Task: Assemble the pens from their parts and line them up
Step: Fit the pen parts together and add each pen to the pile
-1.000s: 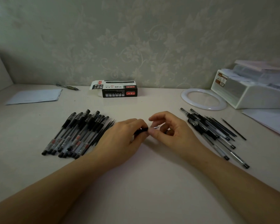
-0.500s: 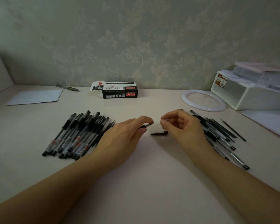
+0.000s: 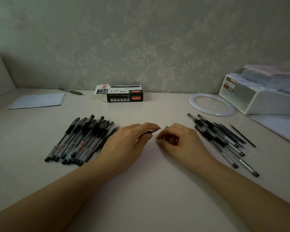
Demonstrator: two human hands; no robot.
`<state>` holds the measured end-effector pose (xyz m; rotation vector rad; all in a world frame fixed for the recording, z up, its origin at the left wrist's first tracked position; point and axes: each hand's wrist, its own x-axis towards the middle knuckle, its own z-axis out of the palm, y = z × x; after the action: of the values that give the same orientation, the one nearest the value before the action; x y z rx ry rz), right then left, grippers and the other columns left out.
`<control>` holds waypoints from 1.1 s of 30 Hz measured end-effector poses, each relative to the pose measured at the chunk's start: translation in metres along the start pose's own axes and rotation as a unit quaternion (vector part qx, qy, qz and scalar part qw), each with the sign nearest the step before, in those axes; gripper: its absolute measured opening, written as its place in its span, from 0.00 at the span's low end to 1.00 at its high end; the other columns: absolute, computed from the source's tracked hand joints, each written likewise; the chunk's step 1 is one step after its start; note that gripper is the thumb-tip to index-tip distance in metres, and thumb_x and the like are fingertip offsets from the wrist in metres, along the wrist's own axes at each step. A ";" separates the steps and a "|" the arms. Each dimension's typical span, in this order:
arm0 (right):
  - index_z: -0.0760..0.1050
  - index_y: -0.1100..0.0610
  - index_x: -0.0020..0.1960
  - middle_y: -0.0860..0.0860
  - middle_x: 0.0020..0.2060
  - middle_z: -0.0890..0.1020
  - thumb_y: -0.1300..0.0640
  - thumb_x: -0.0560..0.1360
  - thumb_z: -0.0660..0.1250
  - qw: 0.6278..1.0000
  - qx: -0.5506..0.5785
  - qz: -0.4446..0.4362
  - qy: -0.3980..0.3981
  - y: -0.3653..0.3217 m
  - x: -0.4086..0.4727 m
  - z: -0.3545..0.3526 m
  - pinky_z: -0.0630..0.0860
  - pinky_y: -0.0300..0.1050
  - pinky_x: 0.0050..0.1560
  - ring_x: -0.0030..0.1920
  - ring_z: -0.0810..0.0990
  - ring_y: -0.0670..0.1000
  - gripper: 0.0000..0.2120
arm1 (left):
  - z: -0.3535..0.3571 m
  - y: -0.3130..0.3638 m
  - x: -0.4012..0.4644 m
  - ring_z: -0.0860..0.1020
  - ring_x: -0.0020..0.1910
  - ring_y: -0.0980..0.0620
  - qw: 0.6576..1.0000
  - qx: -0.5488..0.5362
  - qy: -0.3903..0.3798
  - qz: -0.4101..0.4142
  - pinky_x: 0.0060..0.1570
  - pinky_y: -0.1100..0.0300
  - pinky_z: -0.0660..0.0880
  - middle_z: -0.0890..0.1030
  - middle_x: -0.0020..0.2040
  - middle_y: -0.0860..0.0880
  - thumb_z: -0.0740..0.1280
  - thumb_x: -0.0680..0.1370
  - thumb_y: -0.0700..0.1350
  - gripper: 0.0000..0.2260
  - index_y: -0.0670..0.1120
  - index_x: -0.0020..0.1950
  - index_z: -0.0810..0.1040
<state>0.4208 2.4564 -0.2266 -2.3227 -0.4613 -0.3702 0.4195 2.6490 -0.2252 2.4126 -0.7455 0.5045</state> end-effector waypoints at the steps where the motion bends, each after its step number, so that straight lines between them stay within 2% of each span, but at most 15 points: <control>1: 0.83 0.52 0.46 0.46 0.38 0.79 0.58 0.73 0.73 1.000 0.004 0.004 0.004 0.000 0.000 0.000 0.70 0.30 0.41 0.37 0.77 0.44 0.04 | 0.000 0.000 0.000 0.74 0.39 0.61 1.000 -0.002 0.004 0.001 0.41 0.55 0.75 0.73 0.41 0.67 0.60 0.81 0.49 0.12 0.61 0.63 0.72; 6: 0.83 0.49 0.46 0.46 0.37 0.83 0.51 0.75 0.70 0.992 0.107 0.024 0.062 -0.008 0.001 -0.004 0.72 0.34 0.38 0.36 0.79 0.44 0.03 | -0.001 0.002 0.001 0.77 0.41 0.60 0.998 -0.038 0.039 0.014 0.41 0.54 0.76 0.80 0.49 0.60 0.59 0.81 0.50 0.13 0.60 0.64 0.73; 8: 0.84 0.48 0.46 0.46 0.37 0.85 0.51 0.76 0.70 0.979 0.198 0.046 0.032 -0.013 0.000 -0.005 0.76 0.36 0.41 0.37 0.81 0.43 0.04 | -0.002 0.003 0.002 0.78 0.41 0.58 0.997 -0.055 0.046 0.027 0.40 0.53 0.76 0.80 0.49 0.58 0.59 0.81 0.49 0.13 0.59 0.64 0.73; 10: 0.85 0.50 0.44 0.46 0.36 0.85 0.53 0.76 0.70 0.961 0.270 0.067 0.005 -0.017 -0.001 -0.004 0.75 0.31 0.40 0.36 0.80 0.41 0.05 | -0.002 0.005 0.002 0.79 0.42 0.56 0.996 -0.068 0.048 0.040 0.40 0.53 0.76 0.80 0.49 0.58 0.60 0.81 0.48 0.13 0.58 0.65 0.73; 15: 0.86 0.49 0.47 0.48 0.41 0.86 0.54 0.76 0.70 0.935 0.340 0.100 0.006 -0.020 -0.003 -0.004 0.76 0.32 0.39 0.36 0.80 0.41 0.06 | -0.003 0.007 0.002 0.77 0.43 0.64 0.994 -0.074 0.060 0.053 0.41 0.63 0.75 0.80 0.49 0.60 0.61 0.80 0.46 0.15 0.56 0.66 0.73; 18: 0.85 0.52 0.49 0.51 0.44 0.87 0.55 0.77 0.69 0.919 0.377 0.120 0.008 -0.019 -0.002 -0.004 0.77 0.35 0.41 0.39 0.81 0.46 0.07 | -0.002 0.008 0.001 0.76 0.41 0.65 0.996 -0.062 0.052 0.041 0.41 0.64 0.74 0.78 0.47 0.64 0.61 0.81 0.48 0.16 0.57 0.68 0.71; 21: 0.82 0.56 0.50 0.54 0.46 0.86 0.57 0.80 0.64 0.888 0.436 0.133 0.058 -0.017 0.004 -0.009 0.78 0.38 0.42 0.42 0.82 0.49 0.08 | -0.001 0.006 0.001 0.72 0.33 0.62 0.999 -0.026 0.047 0.007 0.35 0.60 0.71 0.73 0.38 0.66 0.60 0.81 0.50 0.17 0.61 0.69 0.66; 23: 0.76 0.56 0.48 0.53 0.44 0.87 0.57 0.82 0.60 0.867 0.457 0.134 0.143 -0.013 0.010 -0.018 0.78 0.37 0.40 0.41 0.83 0.48 0.08 | -0.001 0.004 0.000 0.71 0.32 0.61 0.999 0.003 0.048 -0.014 0.32 0.60 0.67 0.72 0.38 0.64 0.59 0.81 0.51 0.17 0.61 0.69 0.64; 25: 0.73 0.54 0.47 0.48 0.39 0.86 0.57 0.83 0.58 0.864 0.425 0.126 0.240 -0.007 0.014 -0.031 0.77 0.35 0.38 0.38 0.82 0.45 0.08 | -0.003 0.004 0.000 0.72 0.33 0.60 0.998 0.038 0.052 -0.025 0.32 0.59 0.68 0.75 0.42 0.62 0.59 0.80 0.52 0.15 0.60 0.67 0.66; 27: 0.73 0.50 0.46 0.43 0.35 0.83 0.55 0.82 0.61 0.898 0.298 0.098 0.308 0.002 0.015 -0.043 0.75 0.31 0.36 0.35 0.80 0.41 0.07 | -0.006 0.002 0.000 0.75 0.38 0.57 0.994 0.079 0.065 -0.039 0.34 0.57 0.74 0.78 0.47 0.59 0.61 0.80 0.51 0.12 0.58 0.63 0.71; 28: 0.74 0.47 0.45 0.42 0.34 0.82 0.53 0.81 0.63 0.921 0.215 0.081 0.315 0.008 0.014 -0.047 0.73 0.29 0.35 0.35 0.79 0.40 0.07 | -0.007 0.001 -0.001 0.77 0.40 0.53 0.990 0.106 0.073 -0.050 0.33 0.56 0.75 0.77 0.47 0.57 0.62 0.79 0.51 0.10 0.57 0.60 0.74; 31: 0.76 0.48 0.44 0.42 0.35 0.80 0.52 0.79 0.67 0.966 -0.023 0.054 0.254 0.023 0.012 -0.052 0.72 0.31 0.34 0.35 0.78 0.42 0.05 | -0.011 -0.003 -0.002 0.78 0.41 0.50 0.973 0.188 0.064 -0.121 0.32 0.56 0.75 0.73 0.50 0.54 0.62 0.79 0.54 0.11 0.54 0.59 0.74; 33: 0.78 0.52 0.44 0.46 0.38 0.80 0.54 0.77 0.68 0.969 -0.133 0.055 0.200 0.033 0.009 -0.051 0.75 0.42 0.38 0.36 0.77 0.46 0.03 | -0.012 -0.006 -0.004 0.77 0.41 0.51 0.959 0.227 0.042 -0.164 0.30 0.59 0.71 0.70 0.52 0.53 0.61 0.78 0.57 0.14 0.53 0.61 0.73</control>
<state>0.4368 2.4002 -0.2075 -2.4289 -0.0878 -0.8697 0.4180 2.6624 -0.2201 2.8381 -0.1889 0.6936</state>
